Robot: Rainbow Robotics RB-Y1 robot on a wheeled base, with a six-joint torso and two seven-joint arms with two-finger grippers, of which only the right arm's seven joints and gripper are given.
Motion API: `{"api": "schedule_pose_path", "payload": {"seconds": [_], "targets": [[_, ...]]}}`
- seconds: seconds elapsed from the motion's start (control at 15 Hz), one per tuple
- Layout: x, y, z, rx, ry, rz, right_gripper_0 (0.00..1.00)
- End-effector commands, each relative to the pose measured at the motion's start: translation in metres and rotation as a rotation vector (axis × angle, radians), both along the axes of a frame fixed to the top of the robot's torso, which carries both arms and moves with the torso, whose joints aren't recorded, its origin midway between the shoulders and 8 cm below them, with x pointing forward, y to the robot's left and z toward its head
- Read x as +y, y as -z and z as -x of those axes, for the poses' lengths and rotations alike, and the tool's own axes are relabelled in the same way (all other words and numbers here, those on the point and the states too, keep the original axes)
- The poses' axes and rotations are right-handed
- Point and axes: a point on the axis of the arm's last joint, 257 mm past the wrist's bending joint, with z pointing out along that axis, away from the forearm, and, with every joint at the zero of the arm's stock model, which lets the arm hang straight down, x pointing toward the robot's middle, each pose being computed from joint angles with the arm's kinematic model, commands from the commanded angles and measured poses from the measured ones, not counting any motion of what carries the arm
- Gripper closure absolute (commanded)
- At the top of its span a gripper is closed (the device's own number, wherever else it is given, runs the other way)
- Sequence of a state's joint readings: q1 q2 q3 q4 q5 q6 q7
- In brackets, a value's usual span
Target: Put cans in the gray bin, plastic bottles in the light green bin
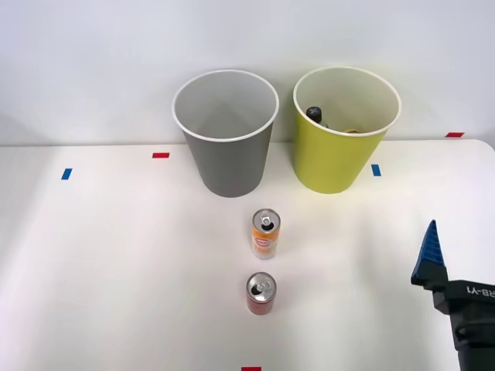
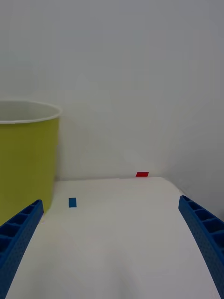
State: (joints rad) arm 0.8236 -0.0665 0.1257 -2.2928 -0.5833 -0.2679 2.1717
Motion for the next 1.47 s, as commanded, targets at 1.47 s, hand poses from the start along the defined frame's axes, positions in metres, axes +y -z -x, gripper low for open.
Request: {"api": "schedule_pose_path", "payload": {"seconds": [1.47], "targets": [[0.088, 0.116, 0.089, 0.042, -0.234, 0.144, 0.0]]}}
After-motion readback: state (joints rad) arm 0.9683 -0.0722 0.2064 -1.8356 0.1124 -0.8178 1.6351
